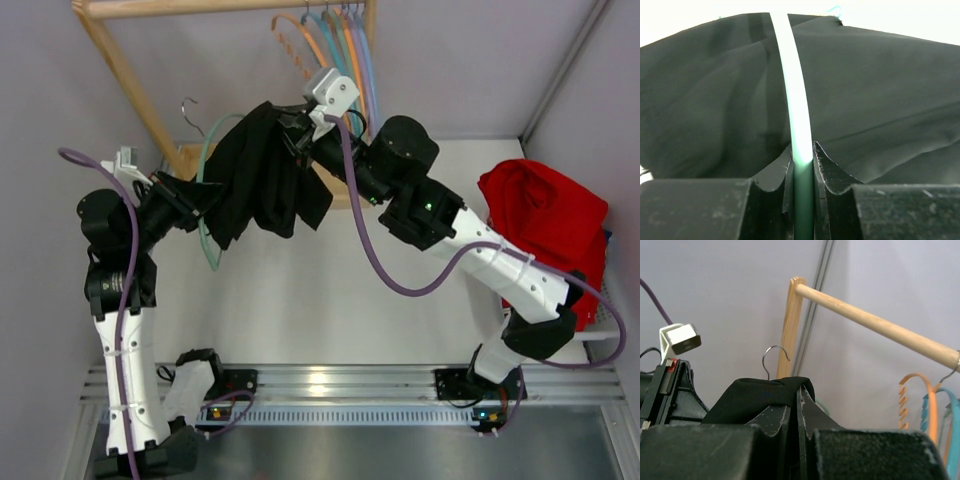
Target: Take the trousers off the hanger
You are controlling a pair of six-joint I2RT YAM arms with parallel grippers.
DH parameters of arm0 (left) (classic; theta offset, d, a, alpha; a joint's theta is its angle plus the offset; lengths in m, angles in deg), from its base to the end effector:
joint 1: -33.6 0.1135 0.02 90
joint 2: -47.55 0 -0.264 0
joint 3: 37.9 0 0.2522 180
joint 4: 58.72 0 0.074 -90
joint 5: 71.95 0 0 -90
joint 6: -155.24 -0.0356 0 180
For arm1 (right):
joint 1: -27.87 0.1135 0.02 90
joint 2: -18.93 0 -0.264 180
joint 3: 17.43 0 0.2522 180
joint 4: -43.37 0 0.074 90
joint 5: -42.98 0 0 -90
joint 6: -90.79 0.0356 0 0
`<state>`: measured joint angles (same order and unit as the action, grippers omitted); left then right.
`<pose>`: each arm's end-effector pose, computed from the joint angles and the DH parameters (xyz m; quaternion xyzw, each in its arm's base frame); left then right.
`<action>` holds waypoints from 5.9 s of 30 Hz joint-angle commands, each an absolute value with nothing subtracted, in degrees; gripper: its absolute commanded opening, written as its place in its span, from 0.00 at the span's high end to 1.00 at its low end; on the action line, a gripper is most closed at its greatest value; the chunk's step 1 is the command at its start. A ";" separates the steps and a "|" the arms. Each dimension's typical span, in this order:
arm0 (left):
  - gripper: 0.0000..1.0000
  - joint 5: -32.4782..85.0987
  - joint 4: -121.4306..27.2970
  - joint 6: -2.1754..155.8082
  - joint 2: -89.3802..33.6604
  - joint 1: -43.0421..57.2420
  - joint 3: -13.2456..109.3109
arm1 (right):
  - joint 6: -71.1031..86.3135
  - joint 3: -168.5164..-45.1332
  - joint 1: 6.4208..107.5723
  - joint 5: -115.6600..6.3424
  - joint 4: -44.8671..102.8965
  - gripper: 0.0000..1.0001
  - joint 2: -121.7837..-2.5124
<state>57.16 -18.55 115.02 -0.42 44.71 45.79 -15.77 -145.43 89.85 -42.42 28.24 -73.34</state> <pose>0.1508 0.0067 0.4490 -0.1545 0.7115 -0.4437 0.5225 0.1612 0.2967 0.5631 -0.3345 0.4612 0.2961 0.7666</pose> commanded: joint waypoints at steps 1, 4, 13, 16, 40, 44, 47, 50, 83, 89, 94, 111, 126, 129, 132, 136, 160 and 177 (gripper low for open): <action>1.00 56.19 -24.22 114.10 0.44 44.76 45.82 | -18.98 -149.67 90.10 -39.99 36.99 1.00 -68.70; 1.00 55.93 -24.13 113.84 0.79 44.76 45.21 | -20.21 -150.02 90.10 -38.76 38.92 1.00 -68.08; 1.00 55.93 -23.61 113.40 1.49 44.76 43.01 | -24.69 -157.13 90.10 -36.74 43.76 1.00 -68.43; 1.00 56.28 -23.52 113.23 1.93 44.85 42.31 | -25.92 -159.07 90.10 -36.74 44.90 1.00 -68.17; 1.00 56.63 -21.14 109.36 3.51 44.85 40.73 | -41.06 -151.27 85.63 -36.56 51.58 1.00 -53.33; 1.00 56.72 -21.14 107.78 3.43 44.76 41.08 | -38.32 -142.05 75.36 -33.93 50.18 1.00 -45.08; 1.00 56.98 -21.14 106.55 2.99 44.76 41.69 | -38.32 -136.95 69.30 -31.04 49.48 1.00 -39.98; 1.00 56.72 -21.14 105.32 2.55 44.76 42.31 | -40.42 -133.86 64.27 -27.79 47.99 1.00 -36.37; 1.00 55.75 -21.14 102.94 5.27 44.76 42.66 | -54.42 -104.49 26.75 -20.27 39.55 1.00 -29.31; 1.00 55.58 -21.06 103.21 5.01 44.76 42.75 | -48.70 -103.79 13.38 -30.82 38.58 1.00 -33.62; 1.00 55.58 -21.06 103.03 4.39 44.85 43.36 | -43.43 -107.37 6.08 -35.41 38.75 1.00 -42.82; 1.00 55.31 -21.14 101.01 3.08 44.76 46.61 | -33.93 -85.45 2.47 -46.40 22.06 1.00 -35.58; 1.00 55.67 -21.14 96.09 1.23 44.85 51.80 | -30.59 -89.81 -4.82 -57.13 7.56 0.74 -36.97; 1.00 55.93 -21.14 95.56 0.26 44.76 52.59 | -30.41 -92.62 -5.44 -59.93 4.14 0.56 -34.43; 1.00 56.37 -21.14 95.47 -0.97 44.85 53.82 | -29.45 -96.13 -5.44 -62.13 1.68 0.36 -32.31; 1.00 56.46 -21.14 94.51 -1.67 44.76 54.87 | -28.92 -102.11 -5.44 -63.28 -3.24 0.22 -32.39; 1.00 28.62 -21.32 86.87 -23.81 29.23 76.84 | -12.75 -127.61 -5.44 -73.91 -17.24 0.01 -35.82; 1.00 9.53 -22.29 86.51 -41.92 16.73 95.74 | -12.75 -123.65 -5.44 -73.21 -17.06 0.01 -32.04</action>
